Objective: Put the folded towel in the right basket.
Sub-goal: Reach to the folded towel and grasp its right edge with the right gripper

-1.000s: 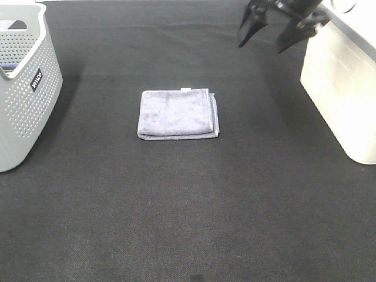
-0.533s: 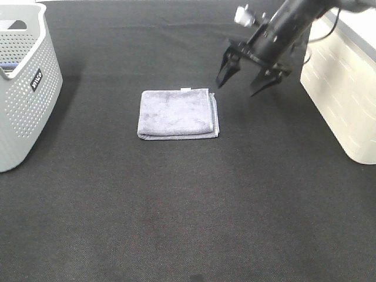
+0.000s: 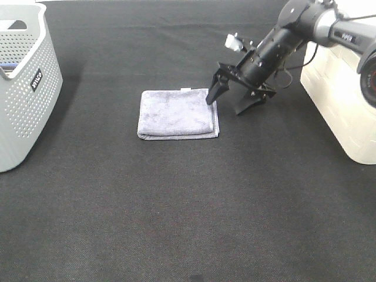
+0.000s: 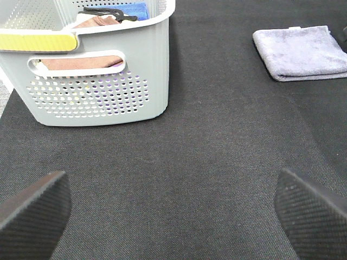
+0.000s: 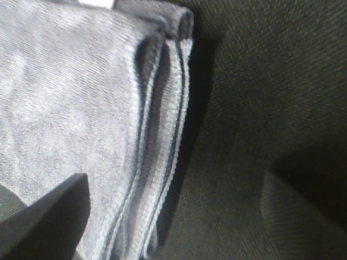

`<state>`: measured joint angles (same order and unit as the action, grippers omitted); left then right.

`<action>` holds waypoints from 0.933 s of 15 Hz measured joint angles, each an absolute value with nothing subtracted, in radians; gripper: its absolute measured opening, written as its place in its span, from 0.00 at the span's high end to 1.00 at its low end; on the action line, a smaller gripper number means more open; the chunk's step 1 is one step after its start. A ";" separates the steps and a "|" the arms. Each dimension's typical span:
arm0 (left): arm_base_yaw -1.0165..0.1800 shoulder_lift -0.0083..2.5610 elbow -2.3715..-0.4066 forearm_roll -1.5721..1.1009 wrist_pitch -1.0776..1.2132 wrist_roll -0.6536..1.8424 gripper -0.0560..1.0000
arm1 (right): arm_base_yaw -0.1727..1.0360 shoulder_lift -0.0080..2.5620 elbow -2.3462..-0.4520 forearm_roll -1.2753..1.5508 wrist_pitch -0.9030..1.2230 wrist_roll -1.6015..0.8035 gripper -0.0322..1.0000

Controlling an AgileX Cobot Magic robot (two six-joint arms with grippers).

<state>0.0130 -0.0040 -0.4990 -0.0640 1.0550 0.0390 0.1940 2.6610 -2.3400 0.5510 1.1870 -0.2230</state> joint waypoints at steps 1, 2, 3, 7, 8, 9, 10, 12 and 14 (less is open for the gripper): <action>0.013 -0.004 -0.499 -0.064 1.055 0.039 0.03 | 0.193 2.663 -2.340 0.566 1.184 -0.229 0.19; 0.013 -0.004 -0.499 -0.064 1.055 0.039 0.03 | 0.193 2.667 -2.340 0.583 1.183 -0.237 0.19; 0.013 -0.004 -0.499 -0.064 1.055 0.039 0.03 | 0.193 2.673 -2.343 0.590 1.183 -0.245 0.19; 0.013 -0.004 -0.499 -0.064 1.055 0.039 0.03 | 0.192 2.695 -2.352 0.662 1.181 -0.272 0.19; 0.013 -0.004 -0.499 -0.064 1.055 0.039 0.03 | 0.197 2.697 -2.351 0.681 1.177 -0.272 0.21; 0.013 -0.004 -0.499 -0.064 1.055 0.039 0.03 | 0.207 2.698 -2.351 0.681 1.167 -0.272 0.22; 0.013 -0.004 -0.499 -0.064 1.055 0.039 0.03 | 0.220 2.698 -2.351 0.676 1.159 -0.272 0.23; 0.013 -0.004 -0.499 -0.064 1.055 0.039 0.03 | 0.239 2.698 -2.351 0.672 1.140 -0.272 0.24; 0.013 -0.004 -0.499 -0.064 1.055 0.039 0.03 | 0.244 2.698 -2.351 0.666 1.135 -0.272 0.27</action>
